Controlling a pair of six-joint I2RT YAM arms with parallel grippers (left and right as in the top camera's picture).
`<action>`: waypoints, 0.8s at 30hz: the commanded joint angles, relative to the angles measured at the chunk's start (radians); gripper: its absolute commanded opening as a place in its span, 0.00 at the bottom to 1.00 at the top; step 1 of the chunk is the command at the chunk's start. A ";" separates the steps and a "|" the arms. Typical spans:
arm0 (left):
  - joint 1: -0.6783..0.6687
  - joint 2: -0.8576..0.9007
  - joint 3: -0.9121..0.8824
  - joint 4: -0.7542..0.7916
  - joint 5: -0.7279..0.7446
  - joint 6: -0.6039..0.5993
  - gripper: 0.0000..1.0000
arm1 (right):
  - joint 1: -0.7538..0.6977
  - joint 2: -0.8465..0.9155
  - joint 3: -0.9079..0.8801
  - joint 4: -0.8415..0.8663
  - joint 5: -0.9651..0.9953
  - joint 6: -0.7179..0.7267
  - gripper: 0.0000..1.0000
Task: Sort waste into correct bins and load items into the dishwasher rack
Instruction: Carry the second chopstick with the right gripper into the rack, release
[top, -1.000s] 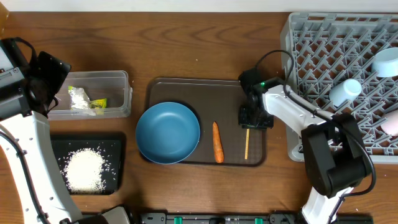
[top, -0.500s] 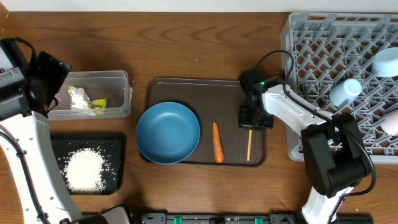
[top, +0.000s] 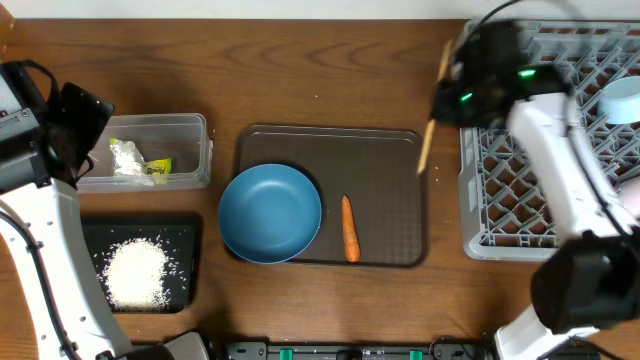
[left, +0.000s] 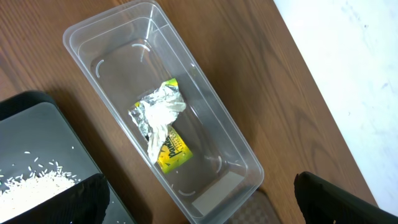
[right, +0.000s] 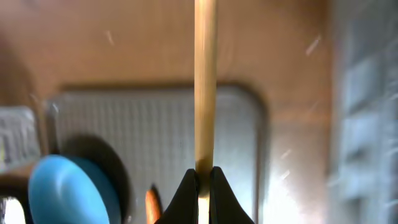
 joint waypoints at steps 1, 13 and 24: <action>0.002 0.000 -0.003 0.000 -0.012 -0.008 0.98 | -0.097 -0.020 0.061 0.007 -0.018 -0.159 0.01; 0.002 0.000 -0.003 0.000 -0.011 -0.008 0.98 | -0.243 0.008 0.063 0.146 0.068 -0.341 0.01; 0.002 0.000 -0.003 0.000 -0.011 -0.008 0.98 | -0.241 0.130 0.063 0.188 0.068 -0.343 0.05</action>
